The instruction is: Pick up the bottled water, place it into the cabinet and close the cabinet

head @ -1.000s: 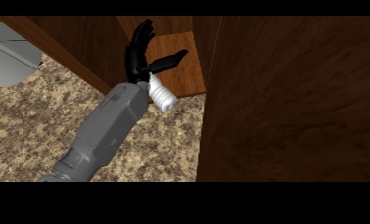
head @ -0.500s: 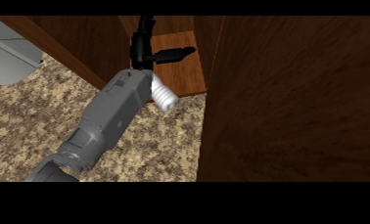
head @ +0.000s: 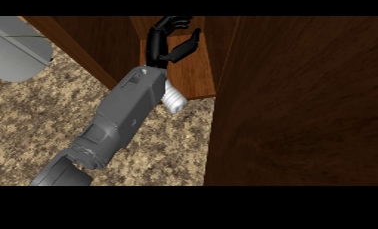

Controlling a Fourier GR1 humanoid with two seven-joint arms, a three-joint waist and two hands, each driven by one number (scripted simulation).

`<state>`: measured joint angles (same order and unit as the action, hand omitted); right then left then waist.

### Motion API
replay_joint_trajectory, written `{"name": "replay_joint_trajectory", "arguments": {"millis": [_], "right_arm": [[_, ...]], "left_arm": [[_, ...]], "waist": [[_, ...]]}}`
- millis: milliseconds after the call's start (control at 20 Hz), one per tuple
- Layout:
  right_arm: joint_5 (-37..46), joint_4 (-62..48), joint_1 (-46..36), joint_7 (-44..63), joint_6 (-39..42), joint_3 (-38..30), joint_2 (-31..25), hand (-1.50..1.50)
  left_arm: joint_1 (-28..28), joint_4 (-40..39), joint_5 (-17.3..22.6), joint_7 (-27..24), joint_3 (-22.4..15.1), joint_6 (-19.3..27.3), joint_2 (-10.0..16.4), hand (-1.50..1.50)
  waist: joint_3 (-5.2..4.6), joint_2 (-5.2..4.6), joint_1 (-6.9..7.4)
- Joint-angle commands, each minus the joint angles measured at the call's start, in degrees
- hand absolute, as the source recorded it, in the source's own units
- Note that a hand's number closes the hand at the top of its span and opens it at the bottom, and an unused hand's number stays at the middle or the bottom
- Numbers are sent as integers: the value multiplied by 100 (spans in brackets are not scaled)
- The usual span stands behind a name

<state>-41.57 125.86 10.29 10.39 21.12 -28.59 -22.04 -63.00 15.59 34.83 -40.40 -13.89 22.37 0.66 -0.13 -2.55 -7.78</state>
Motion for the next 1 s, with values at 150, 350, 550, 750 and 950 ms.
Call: {"name": "replay_joint_trajectory", "arguments": {"millis": [150,350,550,750,950], "right_arm": [[-158,445,232,127,21,-163,9,-150],[41,515,306,170,132,-70,71,-150],[78,475,651,-44,581,-139,309,-150],[-315,563,585,260,508,-394,52,-150],[-679,895,534,691,358,-431,-190,150]], "left_arm": [[93,-218,265,-509,91,-418,-64,150],[260,-221,391,-477,-2,-840,-65,150],[659,87,657,-672,-231,-1023,-66,150],[1284,753,1014,-486,-712,-1272,-66,150],[1920,1544,1314,-502,-1235,-1185,-66,150]], "waist": [[0,103,93],[5,147,282],[11,186,337],[11,238,446],[8,266,559]]}}
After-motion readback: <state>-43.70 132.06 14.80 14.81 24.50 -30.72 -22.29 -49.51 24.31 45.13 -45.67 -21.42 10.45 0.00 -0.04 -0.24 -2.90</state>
